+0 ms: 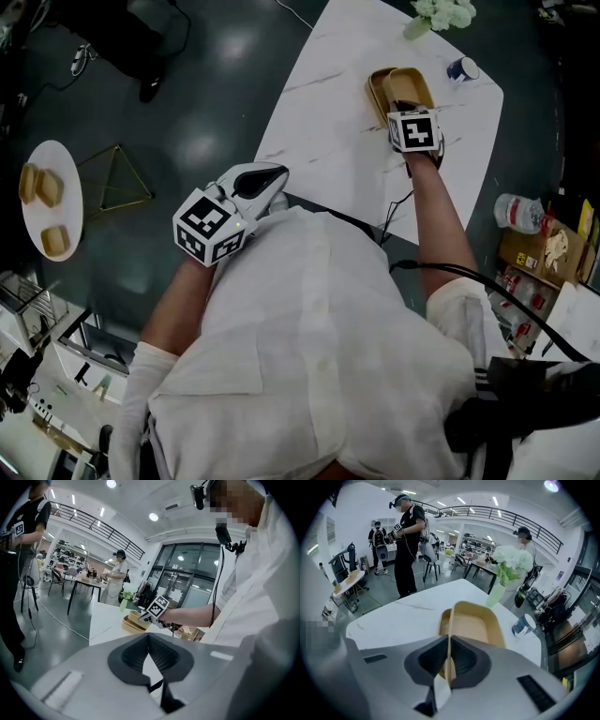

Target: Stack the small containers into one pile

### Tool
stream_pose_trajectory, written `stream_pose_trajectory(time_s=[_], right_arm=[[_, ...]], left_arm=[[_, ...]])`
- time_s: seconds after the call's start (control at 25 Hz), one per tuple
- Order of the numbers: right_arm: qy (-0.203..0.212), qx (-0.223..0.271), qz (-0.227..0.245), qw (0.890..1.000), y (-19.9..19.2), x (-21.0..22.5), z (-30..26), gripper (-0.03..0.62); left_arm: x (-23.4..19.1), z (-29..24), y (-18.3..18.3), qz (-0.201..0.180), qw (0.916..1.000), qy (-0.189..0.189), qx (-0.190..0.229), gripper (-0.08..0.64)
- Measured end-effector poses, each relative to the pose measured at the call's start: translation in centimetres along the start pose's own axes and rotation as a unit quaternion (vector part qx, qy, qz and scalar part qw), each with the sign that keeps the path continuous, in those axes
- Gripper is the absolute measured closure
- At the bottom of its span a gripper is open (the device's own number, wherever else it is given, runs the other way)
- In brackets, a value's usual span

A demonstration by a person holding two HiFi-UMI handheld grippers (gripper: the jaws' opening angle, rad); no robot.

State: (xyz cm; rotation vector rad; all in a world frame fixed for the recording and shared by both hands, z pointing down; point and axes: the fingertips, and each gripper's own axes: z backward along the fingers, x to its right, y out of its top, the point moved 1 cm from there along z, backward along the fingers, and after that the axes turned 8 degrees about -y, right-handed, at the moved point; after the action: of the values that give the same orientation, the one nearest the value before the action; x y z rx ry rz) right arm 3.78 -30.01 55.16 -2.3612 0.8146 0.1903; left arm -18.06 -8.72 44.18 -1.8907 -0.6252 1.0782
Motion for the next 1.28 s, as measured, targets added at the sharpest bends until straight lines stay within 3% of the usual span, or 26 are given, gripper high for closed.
stream_pose_trajectory(time_s=[0.4,0.72,1.28], right_arm=[[-0.008,-0.005,0.031,0.999,1.5,-1.5,-1.4,0.575],[0.005,-0.015,0.008,1.000,0.5,-2.5,-2.5,0.577],[0.090,0.007,-0.044,0.995,0.0,-3.2,-3.0,0.575]], left_arm=[[-0.8,0.2,-0.2,0.011,0.9999,0.010,0.001,0.552],[-0.7,0.3,-0.4,0.014,0.9998,0.013,-0.002,0.552],[0.1,0.6,-1.4,0.022,0.9996,0.017,-0.008,0.552]])
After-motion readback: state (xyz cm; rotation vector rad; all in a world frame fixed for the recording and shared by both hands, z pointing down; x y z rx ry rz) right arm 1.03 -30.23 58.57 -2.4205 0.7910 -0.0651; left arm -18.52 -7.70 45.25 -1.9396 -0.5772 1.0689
